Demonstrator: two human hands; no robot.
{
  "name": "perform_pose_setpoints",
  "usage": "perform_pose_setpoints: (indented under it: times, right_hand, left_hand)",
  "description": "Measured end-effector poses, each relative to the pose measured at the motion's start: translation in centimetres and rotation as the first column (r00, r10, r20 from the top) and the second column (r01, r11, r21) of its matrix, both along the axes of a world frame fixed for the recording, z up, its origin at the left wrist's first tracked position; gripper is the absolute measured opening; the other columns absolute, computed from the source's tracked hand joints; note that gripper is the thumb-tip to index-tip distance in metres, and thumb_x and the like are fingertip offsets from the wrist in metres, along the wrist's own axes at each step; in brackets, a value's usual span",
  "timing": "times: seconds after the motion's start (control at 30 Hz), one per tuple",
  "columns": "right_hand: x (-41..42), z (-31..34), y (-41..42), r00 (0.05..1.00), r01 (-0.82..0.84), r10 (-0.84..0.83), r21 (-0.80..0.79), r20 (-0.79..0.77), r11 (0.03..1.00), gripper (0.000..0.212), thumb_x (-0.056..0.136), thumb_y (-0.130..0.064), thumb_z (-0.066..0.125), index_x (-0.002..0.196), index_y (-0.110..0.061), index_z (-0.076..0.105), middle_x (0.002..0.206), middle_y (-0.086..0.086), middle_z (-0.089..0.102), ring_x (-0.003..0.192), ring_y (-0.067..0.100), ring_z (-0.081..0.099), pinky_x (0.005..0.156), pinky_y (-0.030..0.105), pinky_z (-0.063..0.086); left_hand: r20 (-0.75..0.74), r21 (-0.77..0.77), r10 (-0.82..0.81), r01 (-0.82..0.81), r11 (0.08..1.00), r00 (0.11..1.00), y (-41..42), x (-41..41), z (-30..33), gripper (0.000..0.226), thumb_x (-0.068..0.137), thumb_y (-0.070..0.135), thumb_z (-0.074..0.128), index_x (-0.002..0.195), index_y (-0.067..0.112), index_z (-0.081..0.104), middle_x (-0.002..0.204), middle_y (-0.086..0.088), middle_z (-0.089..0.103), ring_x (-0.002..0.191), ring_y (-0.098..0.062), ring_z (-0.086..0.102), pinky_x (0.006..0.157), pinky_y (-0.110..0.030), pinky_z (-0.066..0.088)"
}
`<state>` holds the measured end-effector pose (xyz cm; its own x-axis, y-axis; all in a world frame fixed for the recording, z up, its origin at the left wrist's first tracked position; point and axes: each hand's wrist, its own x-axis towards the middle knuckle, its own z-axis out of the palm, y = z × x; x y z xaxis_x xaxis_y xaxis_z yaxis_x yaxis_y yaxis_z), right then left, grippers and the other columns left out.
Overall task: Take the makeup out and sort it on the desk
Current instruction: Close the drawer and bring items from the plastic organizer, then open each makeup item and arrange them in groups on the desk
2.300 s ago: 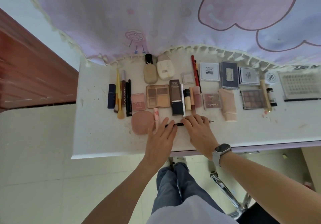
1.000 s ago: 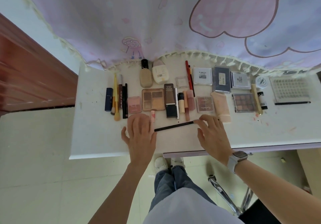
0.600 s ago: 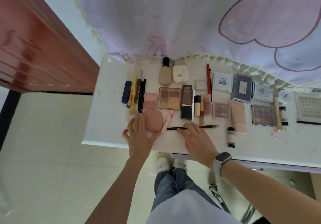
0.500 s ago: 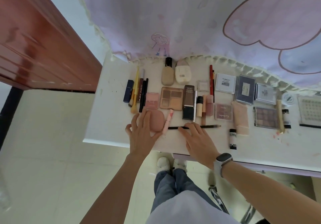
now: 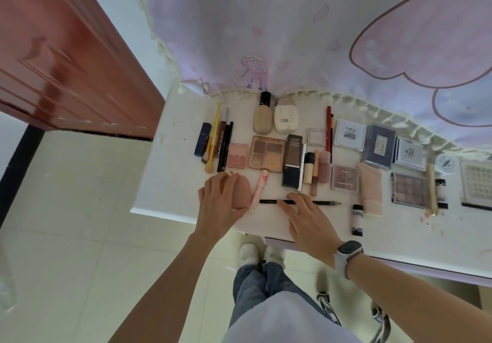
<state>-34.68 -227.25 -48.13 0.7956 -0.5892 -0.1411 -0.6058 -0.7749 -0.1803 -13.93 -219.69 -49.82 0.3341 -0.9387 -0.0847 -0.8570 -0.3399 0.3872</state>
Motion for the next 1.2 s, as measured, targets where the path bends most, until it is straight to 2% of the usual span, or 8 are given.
perform_pose_setpoints:
  times: [0.13, 0.3, 0.4, 0.5, 0.73, 1.0, 1.1, 1.2]
  right_hand:
    - [-0.6, -0.2, 0.0, 1.000, -0.019, 0.019, 0.002, 0.003, 1.000, 0.054, 0.060, -0.008, 0.079, 0.113, -0.006, 0.063, 0.110, 0.015, 0.061, 0.100, 0.032, 0.061, 0.076, 0.036, 0.056]
    - [-0.7, 0.3, 0.1, 1.000, -0.024, 0.024, 0.002, 0.013, 1.000, 0.053, 0.058, -0.010, 0.081, 0.108, -0.007, 0.065, 0.108, 0.013, 0.062, 0.097, 0.030, 0.063, 0.072, 0.035, 0.057]
    - [0.0, 0.8, 0.1, 0.999, -0.034, 0.032, 0.054, 0.043, 0.998, 0.042, 0.071, -0.009, 0.072, 0.112, -0.007, 0.062, 0.115, 0.014, 0.059, 0.104, 0.031, 0.059, 0.082, 0.039, 0.054]
    - [1.8, 1.7, 0.0, 0.981, 0.033, -0.085, 0.283, 0.172, 0.958, 0.037, 0.091, -0.015, 0.051, 0.127, -0.011, 0.050, 0.131, 0.007, 0.046, 0.120, 0.022, 0.046, 0.098, 0.031, 0.041]
    - [7.9, 6.3, 0.0, 0.855, -0.008, -0.334, 0.654, 0.397, 0.756, 0.044, 0.085, -0.034, 0.059, 0.127, -0.026, 0.046, 0.104, -0.019, 0.047, 0.088, -0.003, 0.044, 0.074, 0.005, 0.035]
    - [9.7, 8.3, -0.8, 0.852, 0.051, -0.320, 0.543, 0.415, 0.838, 0.034, 0.085, -0.038, 0.060, 0.116, -0.025, 0.055, 0.097, -0.013, 0.052, 0.085, 0.000, 0.047, 0.073, 0.013, 0.036]
    - [10.5, 9.8, -1.3, 0.853, -0.061, -0.253, 0.568, 0.456, 0.821, 0.030, 0.085, -0.032, 0.061, 0.114, -0.025, 0.057, 0.099, -0.017, 0.056, 0.089, -0.001, 0.050, 0.075, 0.015, 0.037]
    - [10.8, 10.9, -1.7, 0.866, -0.210, -0.089, 0.519, 0.492, 0.829, 0.029, 0.088, -0.019, 0.059, 0.117, -0.020, 0.060, 0.109, -0.010, 0.059, 0.103, 0.005, 0.051, 0.090, 0.022, 0.041]
  left_hand:
    - [-0.370, -0.034, 0.219, -0.249, 0.968, 0.903, 0.6, -0.3, 1.1, 0.075, 0.065, 0.031, 0.082, 0.129, 0.020, 0.044, 0.131, -0.001, 0.040, 0.117, -0.019, 0.038, 0.091, -0.034, 0.040]
    - [-0.904, 0.230, 0.400, -0.615, 0.755, 0.153, 0.9, 0.0, 3.1, 0.029, 0.084, 0.031, 0.063, 0.111, 0.021, 0.056, 0.110, 0.002, 0.060, 0.108, -0.021, 0.056, 0.074, -0.021, 0.049]
    - [-0.913, 0.383, 0.193, -0.593, 0.709, -0.359, 1.3, 0.3, 3.9, 0.043, 0.080, 0.035, 0.057, 0.119, 0.016, 0.056, 0.122, -0.011, 0.056, 0.110, -0.030, 0.055, 0.079, -0.036, 0.052]
    - [-0.780, 0.512, 0.108, -0.529, 0.677, -0.617, 1.5, 0.5, 4.5, 0.058, 0.067, 0.038, 0.066, 0.117, 0.012, 0.056, 0.118, -0.018, 0.059, 0.100, -0.041, 0.059, 0.074, -0.040, 0.055]
    - [-0.797, 0.446, 0.157, -0.394, 0.804, -0.583, 1.9, 0.0, 5.7, 0.054, 0.079, 0.048, 0.050, 0.117, 0.010, 0.053, 0.102, -0.016, 0.067, 0.087, -0.027, 0.066, 0.069, -0.034, 0.055]
    - [-0.990, 0.142, 0.116, -0.475, 0.868, -0.085, 0.4, -0.1, 7.9, 0.065, 0.075, 0.042, 0.059, 0.133, 0.025, 0.036, 0.125, -0.009, 0.053, 0.112, -0.026, 0.057, 0.090, -0.041, 0.051]
    - [-0.984, 0.161, 0.095, -0.543, 0.824, -0.148, 0.4, 0.5, 9.0, 0.049, 0.078, 0.042, 0.061, 0.120, 0.019, 0.052, 0.116, -0.011, 0.059, 0.104, -0.030, 0.063, 0.082, -0.042, 0.054]
    - [-0.919, 0.299, 0.035, -0.638, 0.709, -0.392, 0.7, 1.8, 9.6, 0.036, 0.087, 0.045, 0.053, 0.105, 0.013, 0.059, 0.108, -0.017, 0.059, 0.091, -0.040, 0.064, 0.077, -0.048, 0.055]
